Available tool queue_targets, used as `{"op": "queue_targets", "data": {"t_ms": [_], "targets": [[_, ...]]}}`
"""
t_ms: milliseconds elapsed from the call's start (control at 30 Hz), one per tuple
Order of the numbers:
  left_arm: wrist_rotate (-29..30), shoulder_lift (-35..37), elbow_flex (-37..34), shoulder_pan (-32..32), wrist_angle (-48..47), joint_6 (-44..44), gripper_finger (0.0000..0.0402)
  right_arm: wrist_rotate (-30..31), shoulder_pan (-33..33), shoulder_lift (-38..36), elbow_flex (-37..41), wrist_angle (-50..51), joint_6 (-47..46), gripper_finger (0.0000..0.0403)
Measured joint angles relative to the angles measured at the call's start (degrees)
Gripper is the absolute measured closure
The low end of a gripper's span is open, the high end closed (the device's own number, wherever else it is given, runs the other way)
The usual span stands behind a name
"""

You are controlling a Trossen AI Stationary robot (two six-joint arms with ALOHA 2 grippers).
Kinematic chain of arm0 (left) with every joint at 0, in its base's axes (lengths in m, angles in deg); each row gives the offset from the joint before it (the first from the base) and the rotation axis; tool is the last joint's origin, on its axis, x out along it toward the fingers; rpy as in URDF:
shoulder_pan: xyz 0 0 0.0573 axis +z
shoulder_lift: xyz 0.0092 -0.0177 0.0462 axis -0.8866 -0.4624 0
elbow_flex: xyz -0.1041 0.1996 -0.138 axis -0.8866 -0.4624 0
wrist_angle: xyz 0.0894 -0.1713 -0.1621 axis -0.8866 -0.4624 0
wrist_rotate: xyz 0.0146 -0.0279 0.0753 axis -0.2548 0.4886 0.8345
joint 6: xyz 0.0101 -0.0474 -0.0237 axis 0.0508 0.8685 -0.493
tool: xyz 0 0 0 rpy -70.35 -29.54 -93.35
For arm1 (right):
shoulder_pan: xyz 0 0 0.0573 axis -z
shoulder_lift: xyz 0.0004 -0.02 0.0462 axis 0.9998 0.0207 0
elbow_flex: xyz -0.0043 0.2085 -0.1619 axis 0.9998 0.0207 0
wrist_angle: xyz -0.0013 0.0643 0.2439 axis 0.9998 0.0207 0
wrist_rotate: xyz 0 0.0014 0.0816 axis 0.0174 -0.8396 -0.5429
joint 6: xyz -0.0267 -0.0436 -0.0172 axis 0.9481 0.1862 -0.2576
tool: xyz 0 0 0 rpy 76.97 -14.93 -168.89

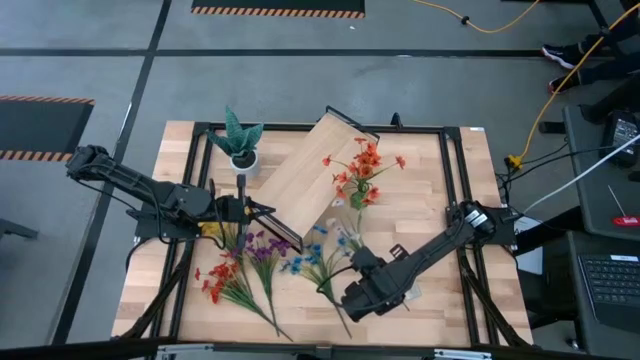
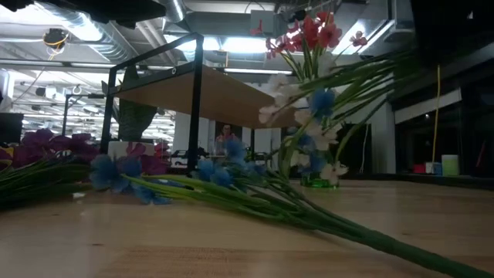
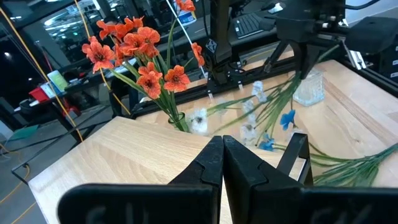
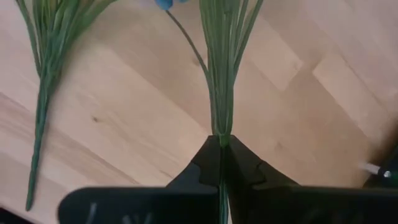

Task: Pick and place flowers into a vace then onto a shelf
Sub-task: Put the white flowers into the green vase

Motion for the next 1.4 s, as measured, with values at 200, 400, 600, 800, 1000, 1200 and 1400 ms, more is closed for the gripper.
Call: {"op": "queue_targets", "data": {"t_ms": [200,400,600,800,1000,1200,1400], "targets": [[0.0,0.0,0.0,0.0,0.0,0.0,0.0398,1.0,-0.2,0.0,0.0,-0.1,0.1,0.0400],[0.0,0.0,0.0,0.0,0.0,0.0,0.0398,1.1,-0.6,-0.6,0.0,-0.2,1.4,0.0400],[0.0,0.0,0.0,0.0,0.0,0.0,0.0398,5.9,-1.7,-4.6,0.0,-0.1,1.5,0.0400],[0.0,0.0,0.0,0.0,-0.1,0.0,0.0398,8.9,-2.1,-7.3,0.0,-0.1,3.2,0.0400],[0.0,0.0,0.0,0.0,-0.1,0.0,0.0398,17.7,-4.1,-9.8,0.0,-0.1,4.3,0.0400],[0.0,0.0,0.0,0.0,-0.2,0.0,0.0398,24.0,-6.1,-11.5,0.0,-0.1,4.3,0.0400],[0.0,0.0,0.0,0.0,-0.3,0.0,0.0398,25.1,-6.6,-11.5,0.0,-0.1,6.6,0.0400]]}}
